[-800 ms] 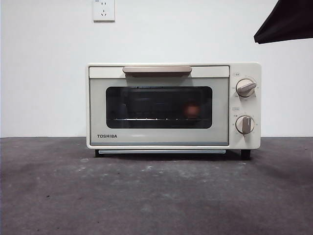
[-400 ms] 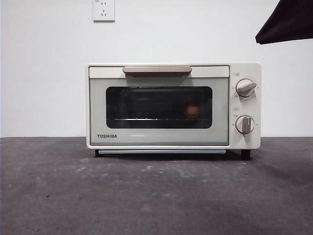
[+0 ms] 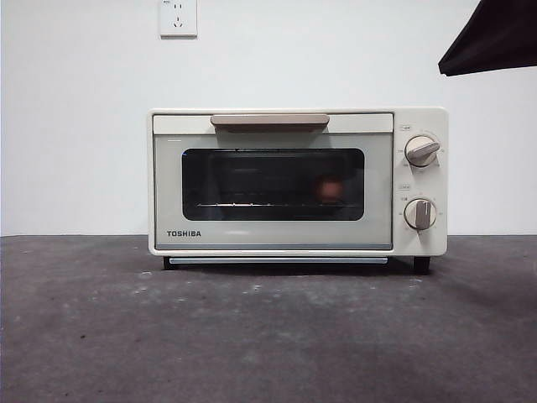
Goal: Eggoven
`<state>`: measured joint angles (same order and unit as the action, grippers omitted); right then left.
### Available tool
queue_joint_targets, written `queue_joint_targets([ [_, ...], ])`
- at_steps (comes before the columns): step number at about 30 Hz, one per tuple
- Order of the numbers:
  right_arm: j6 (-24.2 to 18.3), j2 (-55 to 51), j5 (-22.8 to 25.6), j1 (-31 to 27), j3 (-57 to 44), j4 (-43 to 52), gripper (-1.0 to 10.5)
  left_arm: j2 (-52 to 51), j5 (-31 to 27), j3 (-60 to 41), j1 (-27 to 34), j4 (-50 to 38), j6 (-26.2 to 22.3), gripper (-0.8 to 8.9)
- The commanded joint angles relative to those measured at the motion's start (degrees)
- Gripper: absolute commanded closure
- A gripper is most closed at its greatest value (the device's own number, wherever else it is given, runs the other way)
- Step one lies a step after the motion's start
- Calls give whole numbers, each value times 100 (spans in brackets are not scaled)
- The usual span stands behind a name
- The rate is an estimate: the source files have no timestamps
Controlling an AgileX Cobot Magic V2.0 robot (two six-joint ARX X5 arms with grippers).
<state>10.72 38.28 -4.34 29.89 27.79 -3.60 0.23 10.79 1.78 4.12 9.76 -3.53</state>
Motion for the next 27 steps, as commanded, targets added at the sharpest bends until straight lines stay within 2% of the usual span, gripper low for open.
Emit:
queue_joint_targets([
  [1,-31,15,9,31,28,63,943,-7,13,-157,15,-17,275,806],
  [3,-31,15,9,31,28,66,943,-7,13,-157,15,-50,422,806],
  [24,-31,2,9,31,28,87,943,7,13,-157,15,-66,422,806],
  [27,-199,-389,96,-199,26,-37,943,7,13,-157,15,-66,422,806],
])
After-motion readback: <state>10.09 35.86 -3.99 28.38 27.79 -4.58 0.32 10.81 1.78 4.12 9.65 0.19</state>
